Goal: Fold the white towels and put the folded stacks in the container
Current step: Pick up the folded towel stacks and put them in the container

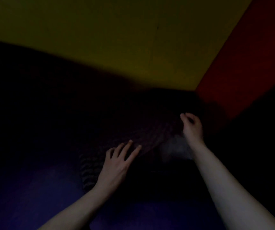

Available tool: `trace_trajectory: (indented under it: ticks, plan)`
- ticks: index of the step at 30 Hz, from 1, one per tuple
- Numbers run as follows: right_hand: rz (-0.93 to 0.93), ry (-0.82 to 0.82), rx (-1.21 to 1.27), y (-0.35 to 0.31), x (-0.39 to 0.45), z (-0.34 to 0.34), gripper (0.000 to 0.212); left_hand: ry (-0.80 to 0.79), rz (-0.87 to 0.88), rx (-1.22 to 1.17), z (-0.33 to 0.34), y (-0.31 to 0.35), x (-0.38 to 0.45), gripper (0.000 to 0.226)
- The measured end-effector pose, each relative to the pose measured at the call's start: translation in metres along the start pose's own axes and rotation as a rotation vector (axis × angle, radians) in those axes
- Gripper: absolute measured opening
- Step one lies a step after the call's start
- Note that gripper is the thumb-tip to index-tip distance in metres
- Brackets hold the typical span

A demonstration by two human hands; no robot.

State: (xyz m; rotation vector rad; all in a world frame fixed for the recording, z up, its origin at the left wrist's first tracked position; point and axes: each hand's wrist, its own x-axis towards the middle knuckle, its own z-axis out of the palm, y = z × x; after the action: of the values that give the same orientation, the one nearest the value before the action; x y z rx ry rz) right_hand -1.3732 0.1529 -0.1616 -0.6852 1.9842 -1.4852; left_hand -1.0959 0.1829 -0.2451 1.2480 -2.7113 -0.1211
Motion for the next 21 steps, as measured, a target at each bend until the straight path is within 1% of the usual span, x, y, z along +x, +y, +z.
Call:
trace_trajectory:
  ticks: [2, 3, 5, 6, 7, 8, 9, 11, 14, 17, 20, 21]
  plan:
    - [0.036, 0.037, -0.099, 0.018, 0.004, -0.025, 0.034, -0.033, 0.139, 0.036, -0.001, 0.009, 0.008, 0.083]
    - [0.047, 0.044, -0.157, 0.030, 0.007, -0.036, 0.034, -0.049, 0.188, 0.049, 0.000, 0.011, 0.013, 0.082]
    - [0.074, 0.061, -0.278, 0.052, 0.006, -0.055, 0.030, -0.112, 0.243, 0.066, 0.001, 0.014, 0.026, 0.087]
    - [0.084, 0.080, -0.312, 0.059, 0.004, -0.063, 0.029, -0.138, 0.259, 0.081, 0.003, 0.013, 0.031, 0.083]
    - [0.075, 0.109, -0.339, 0.066, 0.003, -0.071, 0.029, -0.149, 0.260, 0.091, 0.006, 0.012, 0.035, 0.074]
    - [0.060, 0.134, -0.365, 0.072, 0.002, -0.078, 0.029, -0.160, 0.238, 0.088, 0.008, 0.009, 0.037, 0.065]
    - [0.055, 0.155, -0.391, 0.079, 0.001, -0.084, 0.029, -0.185, 0.190, 0.069, 0.010, 0.006, 0.036, 0.062]
    - [0.055, 0.168, -0.469, 0.094, -0.001, -0.094, 0.030, -0.217, 0.071, 0.048, 0.015, -0.001, 0.027, 0.067]
    - [0.003, 0.144, -0.631, 0.115, -0.005, -0.096, 0.030, -0.183, -0.072, 0.037, 0.022, -0.006, 0.009, 0.072]
    - [-0.055, 0.215, -0.765, 0.125, -0.008, -0.092, 0.027, -0.144, -0.180, 0.024, 0.025, -0.009, 0.000, 0.076]
    - [-0.047, 0.210, -0.743, 0.130, -0.005, -0.092, 0.026, -0.119, -0.237, -0.003, 0.024, -0.011, 0.003, 0.079]
    - [-0.038, 0.193, -0.760, 0.131, -0.004, -0.092, 0.029, -0.121, -0.249, -0.020, 0.024, -0.011, 0.005, 0.079]
